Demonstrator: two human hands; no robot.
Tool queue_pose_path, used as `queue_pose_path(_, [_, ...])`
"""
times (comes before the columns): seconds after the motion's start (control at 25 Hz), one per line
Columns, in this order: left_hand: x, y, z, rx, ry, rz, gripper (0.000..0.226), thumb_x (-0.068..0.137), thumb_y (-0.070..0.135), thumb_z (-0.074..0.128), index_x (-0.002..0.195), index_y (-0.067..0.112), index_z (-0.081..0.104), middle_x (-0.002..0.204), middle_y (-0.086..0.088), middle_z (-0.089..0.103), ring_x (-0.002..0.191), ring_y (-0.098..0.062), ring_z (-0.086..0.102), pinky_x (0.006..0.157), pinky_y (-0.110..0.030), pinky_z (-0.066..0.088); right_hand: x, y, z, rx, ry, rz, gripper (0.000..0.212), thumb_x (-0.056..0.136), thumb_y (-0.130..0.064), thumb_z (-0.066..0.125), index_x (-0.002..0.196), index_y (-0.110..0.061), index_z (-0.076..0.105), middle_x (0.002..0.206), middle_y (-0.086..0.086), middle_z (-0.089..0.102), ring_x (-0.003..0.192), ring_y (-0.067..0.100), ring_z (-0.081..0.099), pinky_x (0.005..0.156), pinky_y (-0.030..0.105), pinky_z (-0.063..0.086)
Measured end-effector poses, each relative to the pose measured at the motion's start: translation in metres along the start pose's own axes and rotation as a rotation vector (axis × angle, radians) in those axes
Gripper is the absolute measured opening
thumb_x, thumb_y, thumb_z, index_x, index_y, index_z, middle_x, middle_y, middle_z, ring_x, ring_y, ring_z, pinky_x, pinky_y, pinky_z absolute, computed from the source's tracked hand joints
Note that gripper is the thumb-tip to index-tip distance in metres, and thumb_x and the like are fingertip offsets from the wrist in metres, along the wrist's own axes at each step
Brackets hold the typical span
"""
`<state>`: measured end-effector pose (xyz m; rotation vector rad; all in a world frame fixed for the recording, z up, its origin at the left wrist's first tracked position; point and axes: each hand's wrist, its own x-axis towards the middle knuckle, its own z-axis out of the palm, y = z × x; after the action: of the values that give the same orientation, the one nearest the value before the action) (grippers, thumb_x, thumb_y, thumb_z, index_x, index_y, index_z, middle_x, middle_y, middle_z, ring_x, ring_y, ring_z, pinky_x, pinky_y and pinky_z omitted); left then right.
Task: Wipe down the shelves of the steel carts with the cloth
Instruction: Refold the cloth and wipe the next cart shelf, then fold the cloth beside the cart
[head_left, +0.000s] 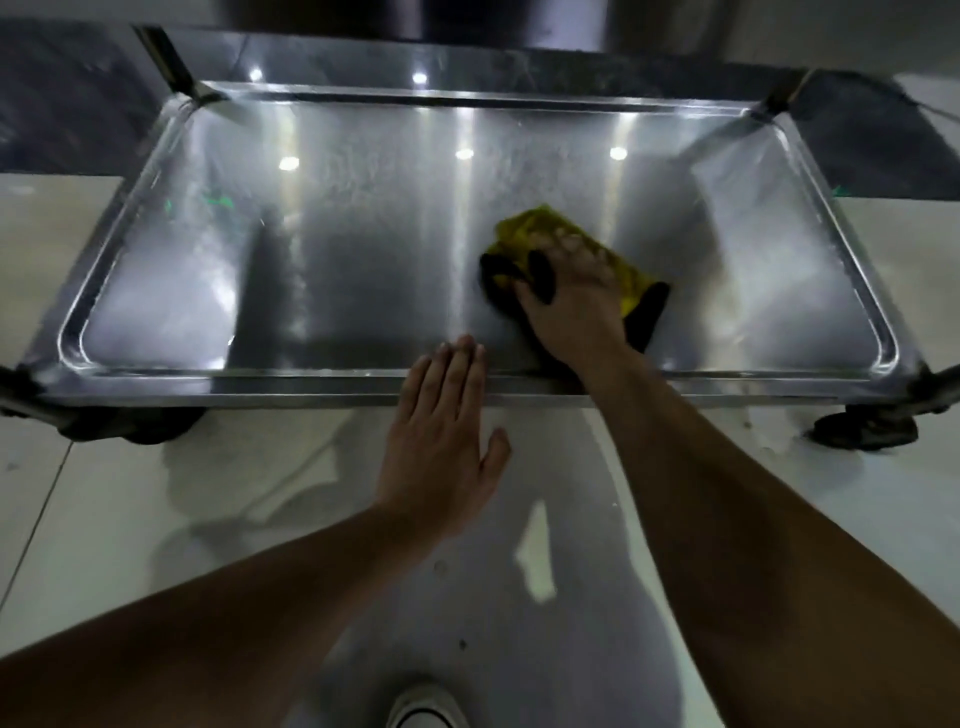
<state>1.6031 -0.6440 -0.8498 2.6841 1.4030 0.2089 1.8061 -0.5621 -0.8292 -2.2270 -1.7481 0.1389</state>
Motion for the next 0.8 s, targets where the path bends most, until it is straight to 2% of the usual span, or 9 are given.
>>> queue_pose_path(0.08, [-0.001, -0.008, -0.002, -0.014, -0.02, 0.011, 0.08, 0.096, 0.051, 0.021, 0.162, 0.008, 0.008, 0.17, -0.009, 0.003, 0.158, -0.022, 0.001, 0.128, -0.039, 0.001, 0.0, -0.02, 0.006, 0.04, -0.07, -0.163, 0.058, 0.102, -0.042, 0.051, 0.155, -0.022, 0.038, 0.164, 0.004, 0.032, 0.153, 0.02, 0.026, 0.125, 0.036, 0.011])
queue_pose_path(0.16, [0.001, -0.014, -0.008, -0.011, -0.049, 0.042, 0.082, 0.095, 0.053, 0.019, 0.162, 0.008, 0.007, 0.17, -0.009, 0.004, 0.158, -0.022, 0.002, 0.128, -0.038, 0.001, -0.001, -0.009, -0.003, 0.077, -0.075, -0.204, 0.053, 0.102, -0.038, 0.052, 0.151, -0.019, 0.045, 0.159, 0.007, 0.041, 0.148, 0.023, 0.035, 0.123, 0.038, 0.021])
queue_pose_path(0.28, [0.004, -0.016, -0.015, -0.035, -0.076, 0.081, 0.084, 0.092, 0.055, 0.022, 0.162, 0.009, 0.011, 0.17, -0.01, 0.01, 0.157, -0.023, 0.007, 0.128, -0.037, 0.001, -0.026, 0.028, -0.024, 0.047, 0.07, 0.014, 0.042, 0.1, -0.031, 0.055, 0.137, -0.013, 0.058, 0.14, 0.017, 0.057, 0.127, 0.037, 0.053, 0.108, 0.043, 0.039])
queue_pose_path(0.4, [-0.008, -0.021, -0.025, -0.021, -0.12, 0.046, 0.078, 0.097, 0.048, 0.035, 0.162, 0.014, 0.009, 0.17, -0.007, 0.007, 0.157, -0.022, 0.004, 0.128, -0.039, 0.0, -0.068, 0.045, -0.039, -0.206, 0.039, 0.257, 0.044, 0.099, -0.029, 0.056, 0.137, -0.008, 0.051, 0.135, 0.024, 0.052, 0.119, 0.045, 0.05, 0.095, 0.05, 0.04])
queue_pose_path(0.6, [-0.057, -0.035, -0.073, -0.073, -0.209, -0.026, 0.074, 0.095, 0.035, 0.048, 0.161, 0.018, 0.019, 0.168, -0.005, 0.019, 0.154, -0.022, 0.017, 0.124, -0.037, 0.014, -0.107, 0.019, -0.065, -0.266, -0.091, 0.278, 0.044, 0.101, -0.032, 0.054, 0.133, -0.003, 0.049, 0.126, 0.03, 0.051, 0.113, 0.048, 0.051, 0.092, 0.054, 0.042])
queue_pose_path(0.8, [-0.104, -0.037, -0.158, -0.156, -0.18, -0.103, 0.068, 0.092, 0.029, 0.057, 0.154, 0.014, 0.035, 0.158, -0.01, 0.038, 0.146, -0.026, 0.035, 0.12, -0.038, 0.022, -0.151, -0.056, -0.107, -0.142, -0.078, 0.208, 0.045, 0.1, -0.031, 0.054, 0.135, -0.002, 0.052, 0.123, 0.03, 0.055, 0.11, 0.047, 0.054, 0.091, 0.049, 0.04])
